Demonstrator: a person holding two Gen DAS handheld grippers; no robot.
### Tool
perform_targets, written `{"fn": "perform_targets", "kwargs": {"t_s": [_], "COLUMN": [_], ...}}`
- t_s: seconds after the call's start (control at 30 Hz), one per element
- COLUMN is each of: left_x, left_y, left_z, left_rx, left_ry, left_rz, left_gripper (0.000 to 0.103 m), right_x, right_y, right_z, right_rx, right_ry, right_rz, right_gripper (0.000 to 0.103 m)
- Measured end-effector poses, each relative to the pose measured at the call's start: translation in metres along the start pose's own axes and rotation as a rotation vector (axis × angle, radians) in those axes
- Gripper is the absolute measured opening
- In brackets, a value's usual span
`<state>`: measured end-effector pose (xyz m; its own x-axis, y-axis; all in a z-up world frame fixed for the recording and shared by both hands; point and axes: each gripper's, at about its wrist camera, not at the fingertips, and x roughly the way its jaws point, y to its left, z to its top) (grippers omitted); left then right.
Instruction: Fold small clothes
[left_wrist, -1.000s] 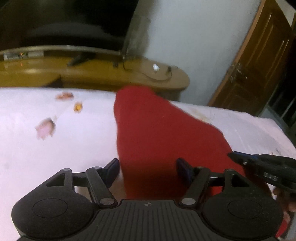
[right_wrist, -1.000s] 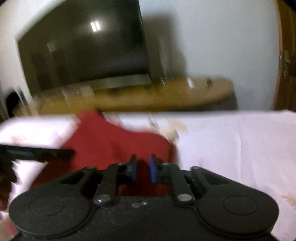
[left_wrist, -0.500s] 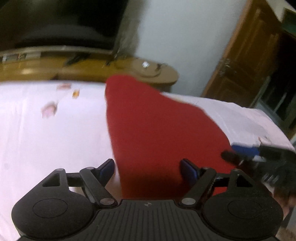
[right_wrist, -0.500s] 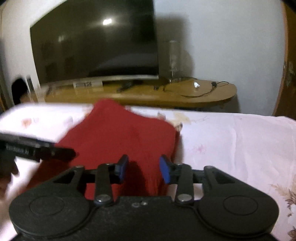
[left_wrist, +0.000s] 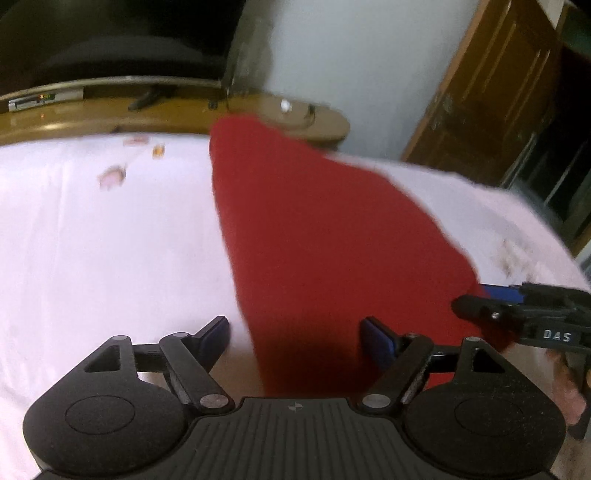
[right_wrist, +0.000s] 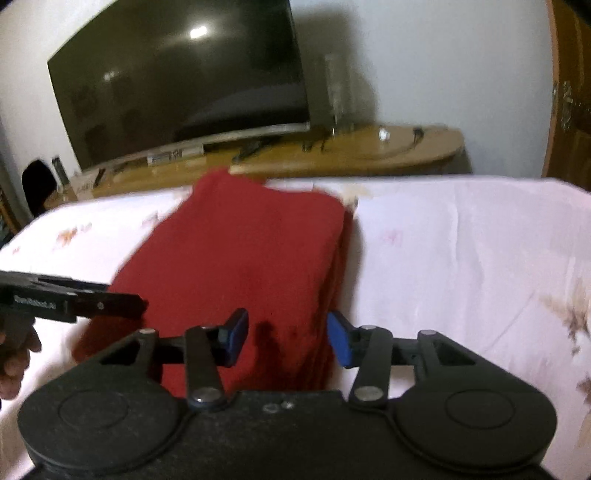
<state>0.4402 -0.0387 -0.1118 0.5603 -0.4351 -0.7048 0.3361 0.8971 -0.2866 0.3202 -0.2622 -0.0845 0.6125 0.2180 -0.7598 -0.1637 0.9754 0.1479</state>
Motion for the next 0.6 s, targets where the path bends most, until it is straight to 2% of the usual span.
{"fn": "perform_targets", "kwargs": {"t_s": [0.07, 0.17, 0.33, 0.47, 0.6], "left_x": [-0.002, -0.01, -0.019, -0.018, -0.028], "left_y": [-0.001, -0.003, -0.004, -0.002, -0.004], "left_z": [-0.008, -0.01, -0.015, -0.02, -0.018], "left_rx": [0.013, 0.019, 0.043, 0.034, 0.044], "left_ry": [-0.015, -0.007, -0.001, -0.004, -0.003], "left_rz": [0.009, 0.016, 0.025, 0.026, 0.028], "left_gripper": [0.079, 0.079, 0.079, 0.079, 0.079], "right_x": [0.016, 0.011, -0.01, 0.002, -0.002], "right_y": [-0.003, -0.012, -0.006, -0.014, -0.015], "right_z": [-0.012, -0.014, -0.013, -0.025, -0.021], "right_rx": [-0.005, 0.069, 0.048, 0.053, 0.084], "right_ry": [0.058, 0.046, 0.008, 0.068, 0.061], "right_rz": [-0.023, -0.004, 0.011, -0.013, -0.013], "right_gripper": [0.048, 0.048, 0.046, 0.048, 0.049]}}
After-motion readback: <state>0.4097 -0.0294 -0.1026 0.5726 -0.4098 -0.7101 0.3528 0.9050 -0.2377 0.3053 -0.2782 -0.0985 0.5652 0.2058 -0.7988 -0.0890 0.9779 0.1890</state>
